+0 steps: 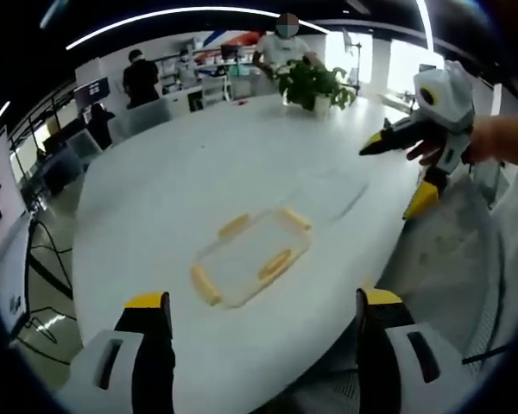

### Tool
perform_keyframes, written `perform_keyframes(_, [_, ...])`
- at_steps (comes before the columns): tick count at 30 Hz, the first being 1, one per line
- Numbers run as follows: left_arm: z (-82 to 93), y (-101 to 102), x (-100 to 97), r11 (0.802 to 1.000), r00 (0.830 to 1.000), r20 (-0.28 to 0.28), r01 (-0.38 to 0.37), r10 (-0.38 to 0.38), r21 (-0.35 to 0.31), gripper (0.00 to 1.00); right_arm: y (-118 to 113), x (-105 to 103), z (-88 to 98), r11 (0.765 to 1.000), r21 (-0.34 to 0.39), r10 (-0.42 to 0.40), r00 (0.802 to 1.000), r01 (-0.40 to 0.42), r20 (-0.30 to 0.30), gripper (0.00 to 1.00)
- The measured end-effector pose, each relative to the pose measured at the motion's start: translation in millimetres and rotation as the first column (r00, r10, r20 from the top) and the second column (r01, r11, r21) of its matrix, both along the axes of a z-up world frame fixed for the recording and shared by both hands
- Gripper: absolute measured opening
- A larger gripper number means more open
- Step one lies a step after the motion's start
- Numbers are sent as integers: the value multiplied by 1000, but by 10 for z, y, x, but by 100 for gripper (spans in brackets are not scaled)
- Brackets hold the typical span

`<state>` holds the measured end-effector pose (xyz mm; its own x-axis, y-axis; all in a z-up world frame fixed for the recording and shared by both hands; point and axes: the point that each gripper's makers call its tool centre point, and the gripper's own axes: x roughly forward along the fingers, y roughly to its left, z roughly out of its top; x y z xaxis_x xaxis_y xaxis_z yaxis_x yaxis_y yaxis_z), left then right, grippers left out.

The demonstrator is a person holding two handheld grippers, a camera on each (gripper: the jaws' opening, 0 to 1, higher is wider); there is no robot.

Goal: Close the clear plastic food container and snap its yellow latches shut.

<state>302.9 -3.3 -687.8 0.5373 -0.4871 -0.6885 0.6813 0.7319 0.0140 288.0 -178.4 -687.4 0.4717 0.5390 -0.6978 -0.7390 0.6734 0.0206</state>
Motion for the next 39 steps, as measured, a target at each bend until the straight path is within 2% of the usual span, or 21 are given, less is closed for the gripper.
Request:
perform_keyframes(5, [-48,-11,77,1000,999,27,27,-27,0,85,74,20,1,999,13,34,999,-33,-7,76])
perform_keyframes(10, [-117,-16,113,999,999,7,53,-53,12,84,126,63,-11,998,-1,69,998,-69,-2,76])
perform_keyframes(15, [-96,-40,144,994,994,-3,108,-108,4,74,170,172,-3,997,8,76,997,-76,8,78])
perform_keyframes(17, [-93,-58,166,993,993,2,120,-120,-14,76,181,205,-18,996,-5,93,996,-93,14,78])
perform_keyframes(21, [-120,-47,193,990,990,0,144,-144,4,76,208,249,-32,992,-17,123,992,-123,25,77])
perform_keyframes(22, [-121,-47,201,989,989,1,151,-151,5,76,229,275,-7,990,-12,138,989,-138,49,75])
perform_keyframes(24, [-121,-54,228,985,985,2,174,-174,9,77,271,276,5,986,-7,166,984,-166,59,75])
perform_keyframes(28, [-137,-56,279,978,978,3,206,-207,25,79,293,303,-43,972,-68,230,970,-225,78,75])
perform_keyframes(32, [-160,-50,333,974,974,4,225,-225,31,78,320,328,-72,966,-69,253,965,-249,63,75])
perform_keyframes(39, [-201,-30,403,966,967,-5,256,-256,47,79,364,279,-147,926,-87,371,928,-367,39,72])
